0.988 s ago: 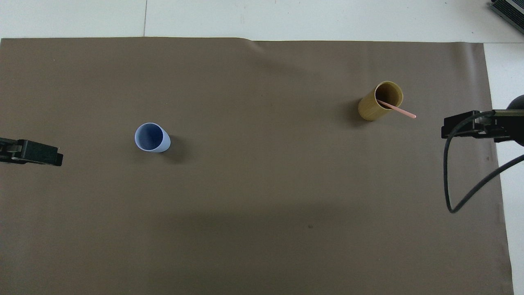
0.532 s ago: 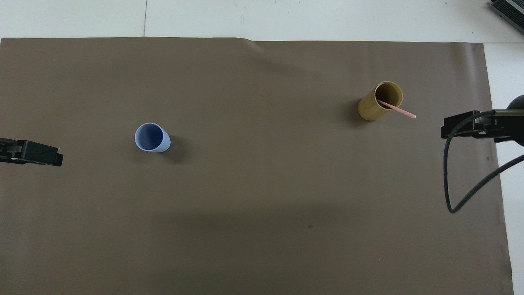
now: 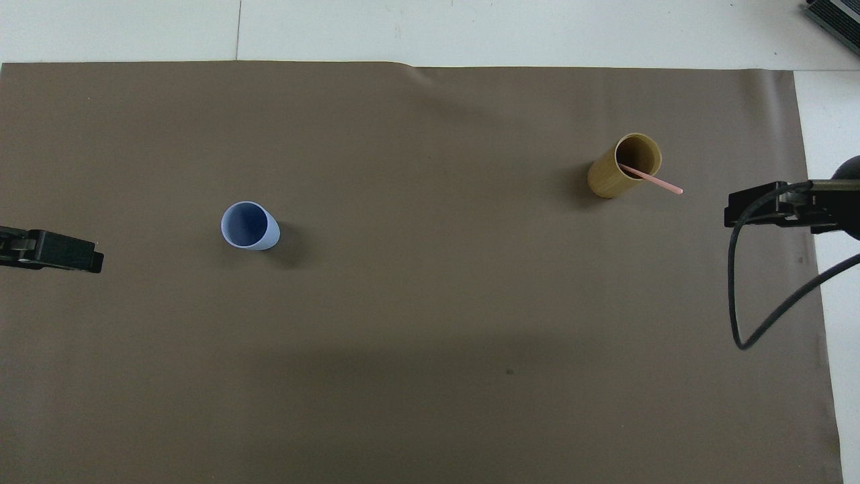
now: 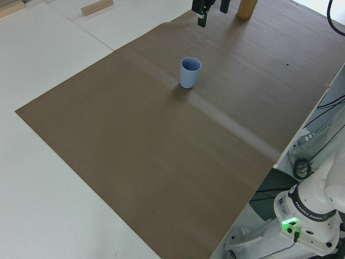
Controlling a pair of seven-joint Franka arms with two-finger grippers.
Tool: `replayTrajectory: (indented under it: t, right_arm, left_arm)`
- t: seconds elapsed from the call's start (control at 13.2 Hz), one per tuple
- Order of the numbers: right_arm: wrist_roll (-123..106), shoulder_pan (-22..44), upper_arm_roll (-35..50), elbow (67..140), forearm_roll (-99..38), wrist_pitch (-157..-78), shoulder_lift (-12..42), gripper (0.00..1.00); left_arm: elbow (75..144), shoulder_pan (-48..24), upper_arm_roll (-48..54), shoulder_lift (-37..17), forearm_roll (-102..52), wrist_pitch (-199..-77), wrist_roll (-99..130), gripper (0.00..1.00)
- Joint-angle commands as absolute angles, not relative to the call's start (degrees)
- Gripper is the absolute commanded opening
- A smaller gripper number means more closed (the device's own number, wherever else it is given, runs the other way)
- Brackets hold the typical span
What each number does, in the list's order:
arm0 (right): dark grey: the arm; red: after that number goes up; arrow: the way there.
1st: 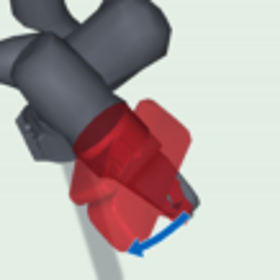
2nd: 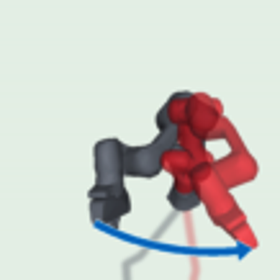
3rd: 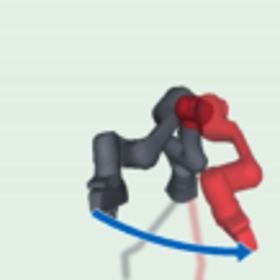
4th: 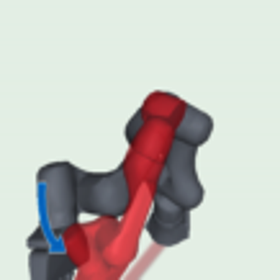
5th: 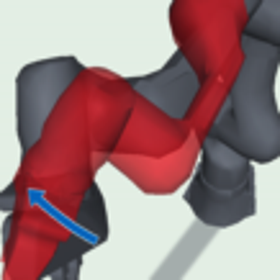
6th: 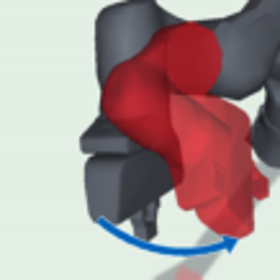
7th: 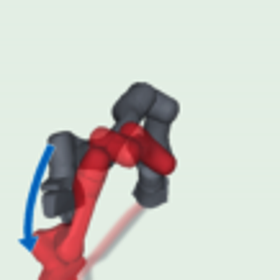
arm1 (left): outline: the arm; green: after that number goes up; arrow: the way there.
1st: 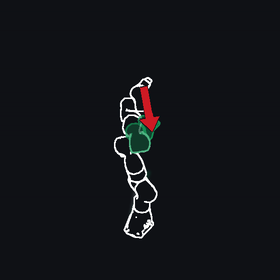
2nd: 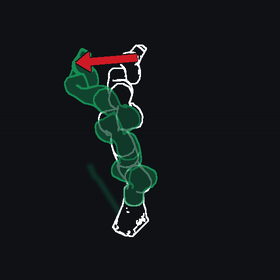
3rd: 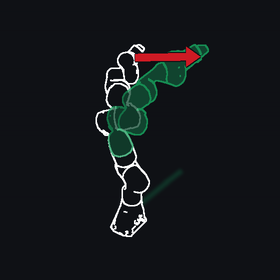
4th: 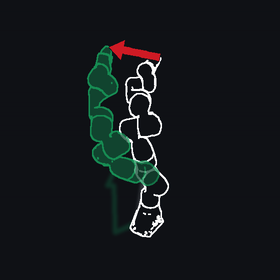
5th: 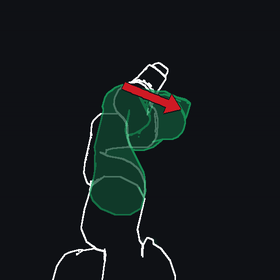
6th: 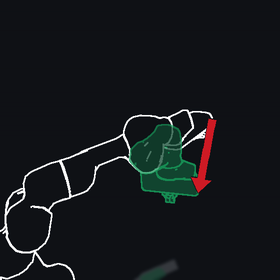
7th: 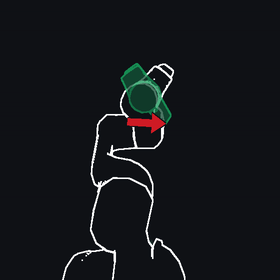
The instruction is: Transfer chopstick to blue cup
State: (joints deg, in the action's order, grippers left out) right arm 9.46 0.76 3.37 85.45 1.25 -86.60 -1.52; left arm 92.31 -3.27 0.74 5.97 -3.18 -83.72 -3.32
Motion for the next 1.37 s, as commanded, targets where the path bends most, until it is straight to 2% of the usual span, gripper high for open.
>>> replayTrajectory:
  t: [0.0, 1.06, 1.29]
  right_arm:
    - [8.1, -0.3, 3.9, 86.5, 0.8, -87.4, -2.3, 1.0]
    - [8.0, -0.3, 3.9, 86.6, 0.8, -87.3, -2.3, 1.0]
    - [8.1, -0.3, 3.8, 86.6, 0.8, -87.3, -2.3, 1.0]
  left_arm:
    - [92.9, -2.4, 1.2, 6.9, -2.8, -83.4, -4.1, 1.0]
    - [93.5, -1.1, 1.1, 6.5, -2.5, -84.8, -4.4, 1.0]
    - [97.5, -1.5, 1.1, 6.2, -2.5, -89.8, -4.1, 1.0]
